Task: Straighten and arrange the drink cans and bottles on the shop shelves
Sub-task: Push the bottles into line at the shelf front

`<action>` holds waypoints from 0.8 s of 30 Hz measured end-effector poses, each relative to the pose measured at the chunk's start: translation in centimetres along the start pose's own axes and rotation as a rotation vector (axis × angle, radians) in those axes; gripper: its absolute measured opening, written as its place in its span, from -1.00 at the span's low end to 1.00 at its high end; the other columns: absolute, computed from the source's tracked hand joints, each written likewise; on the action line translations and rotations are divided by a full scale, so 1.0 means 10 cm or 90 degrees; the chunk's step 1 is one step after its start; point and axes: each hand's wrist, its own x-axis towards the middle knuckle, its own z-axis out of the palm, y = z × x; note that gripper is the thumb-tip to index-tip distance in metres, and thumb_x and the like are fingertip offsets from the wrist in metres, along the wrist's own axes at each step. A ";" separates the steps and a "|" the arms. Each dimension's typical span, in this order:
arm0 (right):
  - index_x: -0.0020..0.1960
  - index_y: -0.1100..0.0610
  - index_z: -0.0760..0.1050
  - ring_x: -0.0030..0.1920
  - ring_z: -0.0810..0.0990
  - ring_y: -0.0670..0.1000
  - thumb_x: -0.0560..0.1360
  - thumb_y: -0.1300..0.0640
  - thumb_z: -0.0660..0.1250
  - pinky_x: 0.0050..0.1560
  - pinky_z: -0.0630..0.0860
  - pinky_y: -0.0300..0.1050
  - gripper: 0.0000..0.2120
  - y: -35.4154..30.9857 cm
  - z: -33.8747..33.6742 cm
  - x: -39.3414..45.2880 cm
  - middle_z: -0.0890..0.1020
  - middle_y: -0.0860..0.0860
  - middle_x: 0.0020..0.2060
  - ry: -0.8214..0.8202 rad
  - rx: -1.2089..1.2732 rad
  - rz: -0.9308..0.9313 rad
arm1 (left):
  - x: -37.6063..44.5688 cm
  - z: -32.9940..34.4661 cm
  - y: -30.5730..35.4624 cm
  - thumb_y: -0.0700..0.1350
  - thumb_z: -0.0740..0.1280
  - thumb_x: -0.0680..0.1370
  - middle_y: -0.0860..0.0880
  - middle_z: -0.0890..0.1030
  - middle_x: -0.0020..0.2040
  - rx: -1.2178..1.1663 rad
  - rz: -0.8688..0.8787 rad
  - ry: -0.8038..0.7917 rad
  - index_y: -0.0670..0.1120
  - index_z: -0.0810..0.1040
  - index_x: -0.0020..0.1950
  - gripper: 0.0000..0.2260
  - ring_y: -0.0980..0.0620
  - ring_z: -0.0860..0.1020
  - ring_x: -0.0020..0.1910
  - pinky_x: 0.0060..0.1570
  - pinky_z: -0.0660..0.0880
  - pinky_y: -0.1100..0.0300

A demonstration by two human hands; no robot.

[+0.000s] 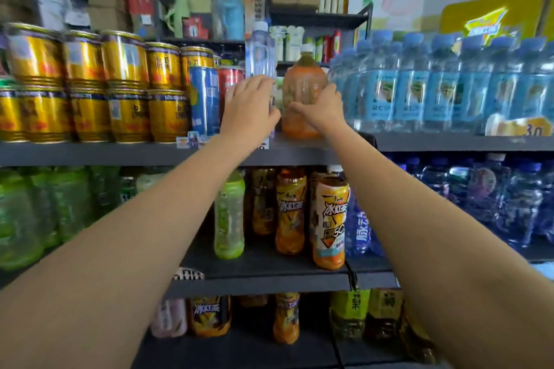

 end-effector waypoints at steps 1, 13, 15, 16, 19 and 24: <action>0.46 0.32 0.00 0.42 0.22 0.20 0.42 -0.05 0.43 0.39 0.25 0.01 -0.12 0.00 0.02 0.10 0.20 0.23 0.42 -0.001 -0.008 -0.009 | 0.08 0.02 -0.02 -0.15 0.22 0.53 -0.04 0.35 0.39 -0.007 -0.004 0.004 -0.08 0.31 0.40 -0.58 -0.05 0.27 0.39 0.38 0.10 0.04; 0.51 0.20 -0.26 0.47 0.05 0.27 0.35 -0.08 0.49 0.44 0.10 0.12 0.11 -0.13 0.28 0.79 -0.04 0.24 0.49 0.014 0.025 0.156 | 0.55 0.26 -0.14 -0.17 0.23 0.56 -0.10 0.28 0.42 -0.085 0.016 -0.036 -0.14 0.23 0.44 -0.55 -0.09 0.34 0.35 0.29 0.30 0.06; 0.51 0.18 -0.22 0.47 0.06 0.27 0.33 -0.10 0.50 0.43 0.10 0.13 0.11 -0.14 0.32 0.79 -0.02 0.24 0.48 0.029 0.031 0.183 | 0.53 0.31 -0.19 -0.18 0.25 0.55 -0.11 0.28 0.41 -0.087 0.007 -0.063 -0.15 0.23 0.43 -0.53 -0.10 0.32 0.35 0.27 0.30 0.06; 0.51 0.15 -0.18 0.46 0.07 0.28 0.32 -0.10 0.50 0.43 0.11 0.15 0.08 -0.15 0.33 0.78 -0.01 0.24 0.48 0.042 0.034 0.187 | 0.53 0.32 -0.22 -0.17 0.28 0.54 -0.12 0.27 0.42 -0.088 0.000 -0.079 -0.16 0.23 0.43 -0.51 -0.10 0.31 0.36 0.27 0.29 0.06; 0.47 0.08 -0.02 0.41 0.10 0.30 0.35 -0.04 0.48 0.38 0.16 0.19 -0.10 -0.18 0.32 0.68 0.05 0.23 0.43 0.109 0.069 0.173 | 0.49 0.31 -0.24 -0.10 0.35 0.50 -0.13 0.21 0.45 -0.105 -0.016 -0.130 -0.18 0.14 0.47 -0.38 -0.10 0.24 0.41 0.33 0.25 0.06; 0.46 0.03 0.04 0.41 0.07 0.31 0.28 -0.10 0.51 0.38 0.14 0.23 -0.06 -0.43 0.22 0.29 0.06 0.26 0.42 0.208 0.102 0.152 | 0.38 0.16 -0.15 -0.03 0.40 0.46 -0.17 0.23 0.42 -0.218 -0.049 -0.149 -0.22 0.12 0.45 -0.30 -0.11 0.26 0.39 0.28 0.26 0.08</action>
